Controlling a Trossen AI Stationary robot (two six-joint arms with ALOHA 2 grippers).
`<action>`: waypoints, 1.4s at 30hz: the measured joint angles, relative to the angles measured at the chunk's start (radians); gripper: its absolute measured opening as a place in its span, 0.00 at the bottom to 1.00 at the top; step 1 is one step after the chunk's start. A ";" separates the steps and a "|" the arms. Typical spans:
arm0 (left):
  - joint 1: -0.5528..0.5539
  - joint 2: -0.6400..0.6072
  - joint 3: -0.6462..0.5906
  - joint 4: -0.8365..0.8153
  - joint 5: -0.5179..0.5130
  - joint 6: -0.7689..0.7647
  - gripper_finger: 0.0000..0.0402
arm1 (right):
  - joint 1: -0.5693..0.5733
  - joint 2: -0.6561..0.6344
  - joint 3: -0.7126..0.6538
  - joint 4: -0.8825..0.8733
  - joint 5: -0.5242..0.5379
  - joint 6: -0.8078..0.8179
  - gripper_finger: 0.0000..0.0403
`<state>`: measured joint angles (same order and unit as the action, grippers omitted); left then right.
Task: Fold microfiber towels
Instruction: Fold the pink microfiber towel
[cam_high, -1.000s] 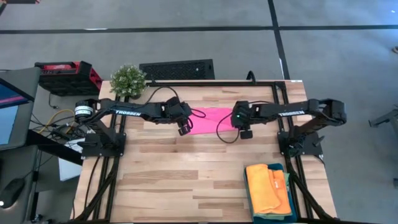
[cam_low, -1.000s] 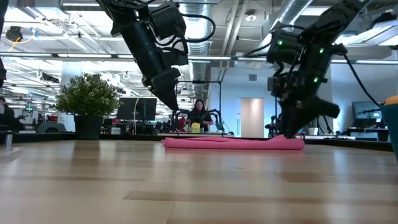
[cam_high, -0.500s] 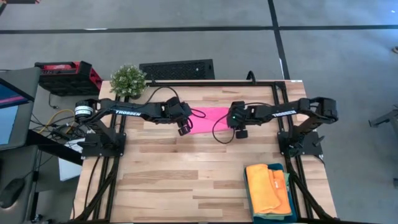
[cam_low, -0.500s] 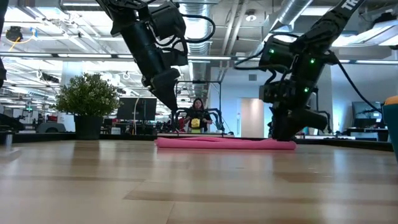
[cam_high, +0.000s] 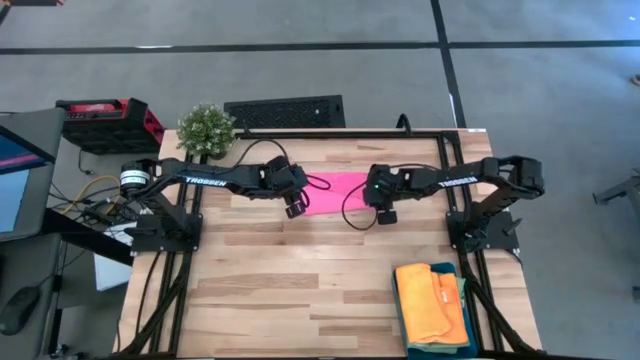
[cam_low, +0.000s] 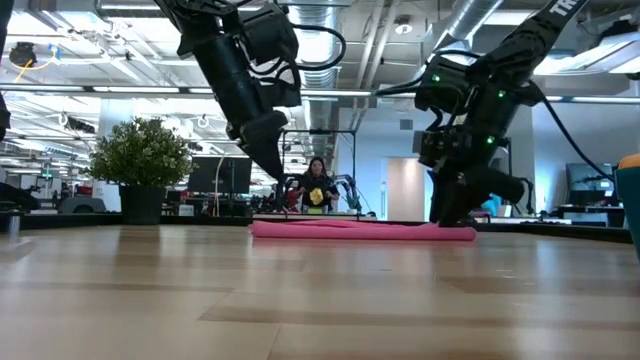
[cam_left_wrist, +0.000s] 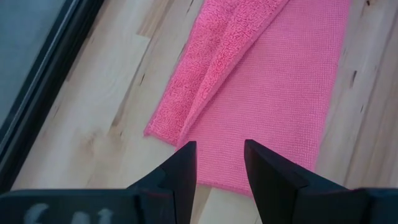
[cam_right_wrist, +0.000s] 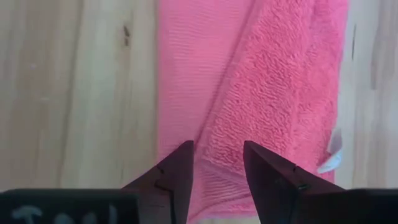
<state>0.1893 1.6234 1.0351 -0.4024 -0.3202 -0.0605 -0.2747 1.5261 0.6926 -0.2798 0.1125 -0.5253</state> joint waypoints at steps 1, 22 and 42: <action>0.000 0.000 0.000 0.000 0.000 0.000 0.32 | 0.001 0.000 0.000 0.000 -0.002 0.001 0.40; -0.111 0.038 -0.203 0.286 0.094 0.233 0.32 | -0.001 0.000 0.000 0.000 0.020 0.002 0.39; -0.118 0.161 -0.126 0.216 -0.104 0.270 0.03 | -0.001 -0.022 0.000 -0.004 0.022 0.032 0.39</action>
<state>0.0715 1.7847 0.9090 -0.1861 -0.4244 0.2092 -0.2752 1.5036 0.6923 -0.2836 0.1342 -0.4931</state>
